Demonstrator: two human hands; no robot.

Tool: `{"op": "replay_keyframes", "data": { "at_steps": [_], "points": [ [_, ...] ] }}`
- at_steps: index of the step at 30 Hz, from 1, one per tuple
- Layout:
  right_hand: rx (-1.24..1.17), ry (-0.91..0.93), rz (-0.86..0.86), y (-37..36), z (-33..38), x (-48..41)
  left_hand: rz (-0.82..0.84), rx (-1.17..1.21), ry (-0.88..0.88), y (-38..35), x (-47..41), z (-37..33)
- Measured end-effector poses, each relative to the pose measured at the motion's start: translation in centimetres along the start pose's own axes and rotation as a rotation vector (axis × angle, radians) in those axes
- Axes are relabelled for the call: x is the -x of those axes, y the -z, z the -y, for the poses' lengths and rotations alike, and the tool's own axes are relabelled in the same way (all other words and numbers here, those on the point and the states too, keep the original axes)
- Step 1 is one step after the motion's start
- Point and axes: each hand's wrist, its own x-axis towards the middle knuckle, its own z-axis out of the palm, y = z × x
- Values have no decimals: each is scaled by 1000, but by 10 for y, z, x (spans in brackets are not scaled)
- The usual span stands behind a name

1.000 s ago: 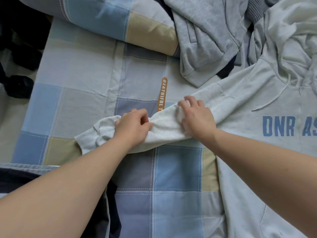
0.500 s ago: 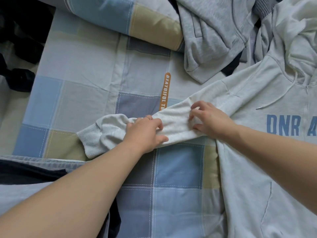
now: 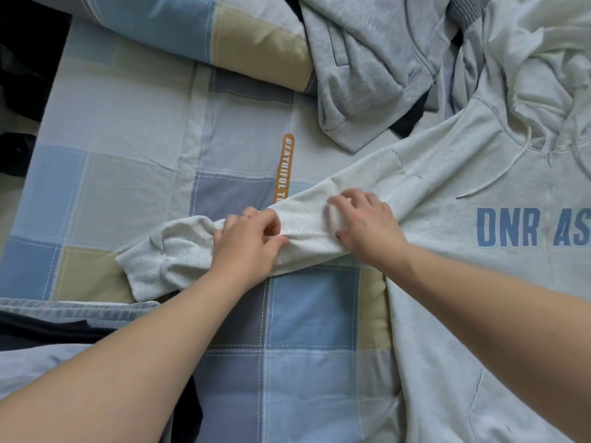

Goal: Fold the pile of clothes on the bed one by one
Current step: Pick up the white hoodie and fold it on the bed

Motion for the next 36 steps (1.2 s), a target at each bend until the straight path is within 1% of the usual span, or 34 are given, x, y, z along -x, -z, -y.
{"op": "replay_keyframes", "data": {
  "at_steps": [2, 4, 8, 12, 13, 15, 17, 18, 19, 20, 22, 24, 26, 28, 30, 32, 34, 36],
  "points": [
    [-37, -13, -43, 12, 6, -1, -98, -8, -177, 12, 3, -1],
    [-52, 20, -72, 26, 12, -11, -170, -22, -267, 27, 2, -4],
    [-57, 24, -133, 53, 23, -44, -270, -46, -213, 56, -13, -10],
    [62, -36, -389, 78, 32, -76, -287, -81, -159, 81, -43, -12],
    [95, -65, -407, 84, 34, -84, -267, -72, -136, 88, -52, -12],
    [58, -128, -346, 92, 35, -100, -130, -107, -28, 101, -70, -5],
    [-58, -192, -256, 92, 36, -114, 69, -300, 53, 107, -85, 12],
    [-125, -227, -240, 89, 37, -119, 147, -369, 93, 106, -90, 24],
    [-203, -258, -248, 86, 38, -123, 178, -372, 130, 105, -93, 37],
    [-284, -281, -270, 82, 40, -125, 158, -310, 163, 104, -95, 49],
    [-420, -286, -300, 74, 48, -125, 5, -112, 220, 103, -92, 67],
    [-504, -206, -239, 63, 59, -121, -163, -5, 215, 103, -85, 73],
    [-508, -69, -144, 51, 72, -107, -227, 42, 204, 102, -77, 74],
    [-407, 53, -190, 38, 83, -90, -200, 69, 234, 106, -73, 76],
    [-277, 147, -224, 30, 95, -73, -101, 39, 281, 115, -73, 83],
    [-207, 175, -131, 25, 106, -62, 17, 85, 310, 126, -70, 91],
    [-180, 131, 6, 21, 116, -59, 107, 116, 300, 136, -58, 96],
    [-180, 83, 56, 21, 124, -62, 183, -9, 280, 140, -43, 99]
  ]
}}
